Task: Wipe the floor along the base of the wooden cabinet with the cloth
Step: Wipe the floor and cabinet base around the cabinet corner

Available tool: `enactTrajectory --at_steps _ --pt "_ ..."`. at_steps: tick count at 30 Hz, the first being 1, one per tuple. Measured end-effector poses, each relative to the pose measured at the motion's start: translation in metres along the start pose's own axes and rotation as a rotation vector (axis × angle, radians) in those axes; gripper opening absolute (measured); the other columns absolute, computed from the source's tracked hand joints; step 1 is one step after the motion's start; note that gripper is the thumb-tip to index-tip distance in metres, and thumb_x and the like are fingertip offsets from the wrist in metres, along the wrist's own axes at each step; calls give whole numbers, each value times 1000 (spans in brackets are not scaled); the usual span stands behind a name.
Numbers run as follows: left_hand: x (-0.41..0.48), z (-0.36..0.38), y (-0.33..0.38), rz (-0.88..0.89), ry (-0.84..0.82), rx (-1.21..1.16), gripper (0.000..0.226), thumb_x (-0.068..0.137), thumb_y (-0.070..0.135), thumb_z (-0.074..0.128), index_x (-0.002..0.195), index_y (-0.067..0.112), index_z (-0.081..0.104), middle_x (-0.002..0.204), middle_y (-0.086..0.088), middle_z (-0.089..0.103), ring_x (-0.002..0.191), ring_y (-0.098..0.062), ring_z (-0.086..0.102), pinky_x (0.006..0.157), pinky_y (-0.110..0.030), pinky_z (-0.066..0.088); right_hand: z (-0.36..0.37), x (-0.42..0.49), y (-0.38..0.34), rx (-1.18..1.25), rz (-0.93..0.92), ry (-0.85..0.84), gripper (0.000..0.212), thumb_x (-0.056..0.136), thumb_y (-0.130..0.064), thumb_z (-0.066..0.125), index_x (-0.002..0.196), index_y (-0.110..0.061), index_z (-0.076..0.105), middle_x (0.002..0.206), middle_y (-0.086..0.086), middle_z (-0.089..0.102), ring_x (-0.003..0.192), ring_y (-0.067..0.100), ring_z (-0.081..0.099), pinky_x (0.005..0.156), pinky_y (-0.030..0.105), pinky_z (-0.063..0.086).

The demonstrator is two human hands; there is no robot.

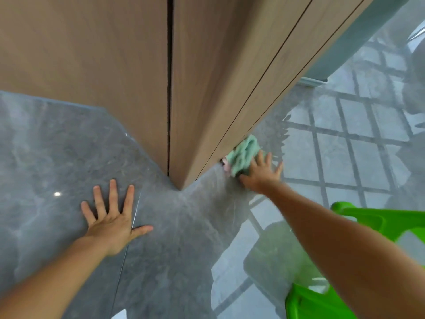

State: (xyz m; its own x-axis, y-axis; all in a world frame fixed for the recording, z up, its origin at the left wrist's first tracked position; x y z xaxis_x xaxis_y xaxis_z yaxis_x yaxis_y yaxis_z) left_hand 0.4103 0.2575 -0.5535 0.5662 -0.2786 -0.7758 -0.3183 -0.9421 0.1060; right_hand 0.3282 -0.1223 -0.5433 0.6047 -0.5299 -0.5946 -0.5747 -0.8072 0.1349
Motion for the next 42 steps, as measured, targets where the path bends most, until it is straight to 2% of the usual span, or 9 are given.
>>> enactTrajectory --at_steps 6,10,14,19,22,27,34,37,42 --pt "0 3 1 25 22 8 116 77 85 35 127 32 -56 121 -5 -73 136 -49 -46 108 -68 -22 92 -129 -134 20 -638 68 102 77 -61 52 155 -17 4 163 21 -4 145 42 -25 110 71 -15" --pt "-1 2 0 8 32 7 110 90 52 48 125 35 -55 125 -4 -71 135 -47 -47 113 -70 -18 103 -141 -150 -112 -807 119 94 87 -73 30 156 -20 -4 164 12 -18 146 31 -28 113 63 -18" --pt "0 3 0 39 46 26 112 86 69 44 129 34 -53 128 -5 -69 135 -47 -48 112 -70 -19 72 -88 -63 -203 -546 173 87 87 -81 13 154 -32 -13 162 3 -22 148 32 -22 114 65 -13" --pt "3 7 -2 76 92 12 117 50 101 8 119 34 -59 123 -2 -72 138 -47 -44 112 -68 -18 35 -63 34 -118 -148 126 77 83 -83 12 150 -52 -8 166 -4 -9 150 33 -15 111 69 -13" --pt "4 10 -6 121 149 -27 121 47 102 7 129 34 -52 139 -3 -63 142 -44 -39 114 -67 -15 48 -81 7 144 -162 282 88 86 -77 25 157 -30 1 167 5 3 152 24 -6 120 59 -2" --pt "-5 24 -43 70 278 -54 114 63 97 12 156 35 -10 168 -7 -19 151 -43 -17 117 -66 -3 81 -77 -87 440 -19 195 106 77 -86 16 153 -21 -20 162 11 -26 146 27 -30 115 56 -18" --pt "-7 23 -53 -23 176 -39 132 41 106 16 139 39 -42 145 -1 -58 141 -42 -41 115 -64 -9 37 -15 -52 211 -37 168 124 56 -98 18 152 -29 -21 162 5 -28 147 32 -26 115 64 -10" --pt "-10 21 -55 -31 137 7 146 30 109 23 141 37 -40 143 0 -59 124 -34 -61 112 -60 -19 25 -4 -39 264 18 105 136 45 -102 25 150 -32 -25 160 6 -33 145 35 -29 113 68 -9" --pt "-19 13 -52 -34 31 -34 150 26 109 25 143 39 -37 144 1 -60 122 -31 -63 91 -47 -44 37 -27 -84 271 46 6 156 35 -105 31 145 -15 -34 154 17 -40 140 46 -34 105 74 -14"
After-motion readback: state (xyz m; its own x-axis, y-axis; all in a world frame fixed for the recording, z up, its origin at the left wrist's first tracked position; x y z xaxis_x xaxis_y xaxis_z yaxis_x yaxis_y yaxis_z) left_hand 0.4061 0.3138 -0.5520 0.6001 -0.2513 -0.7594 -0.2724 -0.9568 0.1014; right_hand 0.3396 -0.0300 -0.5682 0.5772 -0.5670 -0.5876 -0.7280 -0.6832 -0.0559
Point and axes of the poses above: each hand's wrist, its own x-axis towards the middle knuckle, its own z-axis out of the palm, y = z × x, the point moved 1 cm from there along x, towards the middle knuckle
